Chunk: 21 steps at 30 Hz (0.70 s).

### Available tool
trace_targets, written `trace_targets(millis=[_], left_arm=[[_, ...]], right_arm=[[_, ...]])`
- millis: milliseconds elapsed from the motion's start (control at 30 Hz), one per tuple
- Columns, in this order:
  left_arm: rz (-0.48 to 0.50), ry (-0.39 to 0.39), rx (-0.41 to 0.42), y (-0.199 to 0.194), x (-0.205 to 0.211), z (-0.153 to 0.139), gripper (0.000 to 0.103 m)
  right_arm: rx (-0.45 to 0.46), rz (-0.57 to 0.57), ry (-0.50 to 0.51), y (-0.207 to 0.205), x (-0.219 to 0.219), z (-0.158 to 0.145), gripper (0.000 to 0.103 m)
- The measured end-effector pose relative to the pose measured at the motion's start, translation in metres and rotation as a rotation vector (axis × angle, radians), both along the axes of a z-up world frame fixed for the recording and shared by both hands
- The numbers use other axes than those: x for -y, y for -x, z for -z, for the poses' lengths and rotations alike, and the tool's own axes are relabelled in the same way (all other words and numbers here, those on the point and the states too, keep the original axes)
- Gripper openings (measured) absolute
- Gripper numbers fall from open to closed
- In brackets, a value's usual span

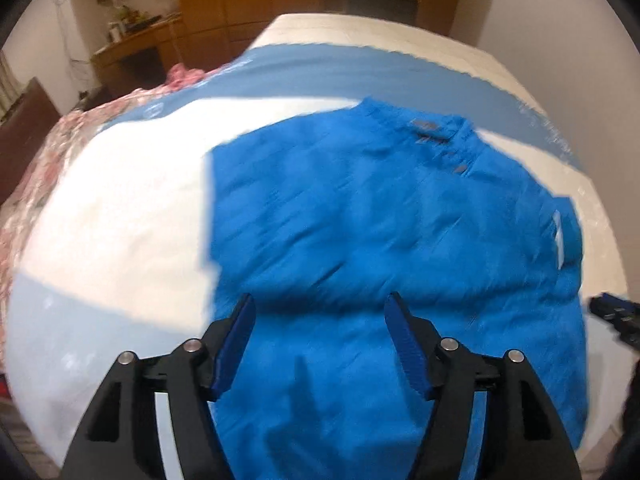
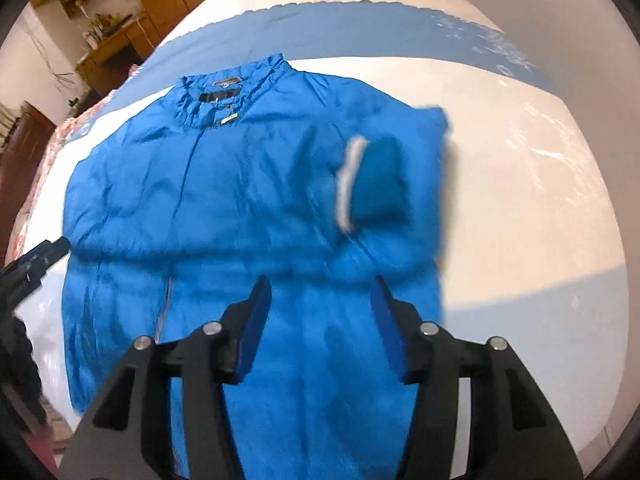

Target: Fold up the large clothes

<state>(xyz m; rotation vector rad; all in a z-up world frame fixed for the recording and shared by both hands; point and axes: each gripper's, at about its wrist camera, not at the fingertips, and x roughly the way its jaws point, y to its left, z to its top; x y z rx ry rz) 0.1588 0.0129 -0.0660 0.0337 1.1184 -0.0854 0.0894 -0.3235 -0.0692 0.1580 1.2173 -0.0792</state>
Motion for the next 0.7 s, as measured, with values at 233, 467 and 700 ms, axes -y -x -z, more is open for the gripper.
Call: trace_targets(millis=[233, 467, 700], left_arm=[[-0.058, -0.003, -0.160, 0.093, -0.071, 0.035, 0.074], [-0.118, 0.076, -0.248, 0.163, -0.090, 0.065, 0.074], [-0.106, 0.175, -0.261, 0.175, -0.074, 0.077, 0.064]], right_arm=[[-0.079, 0.009, -0.088, 0.111, 0.041, 0.019, 0.064], [-0.169, -0.010, -0.213, 0.175, 0.038, 0.058, 0.065], [-0.163, -0.038, -0.314, 0.178, 0.031, 0.071, 0.039]])
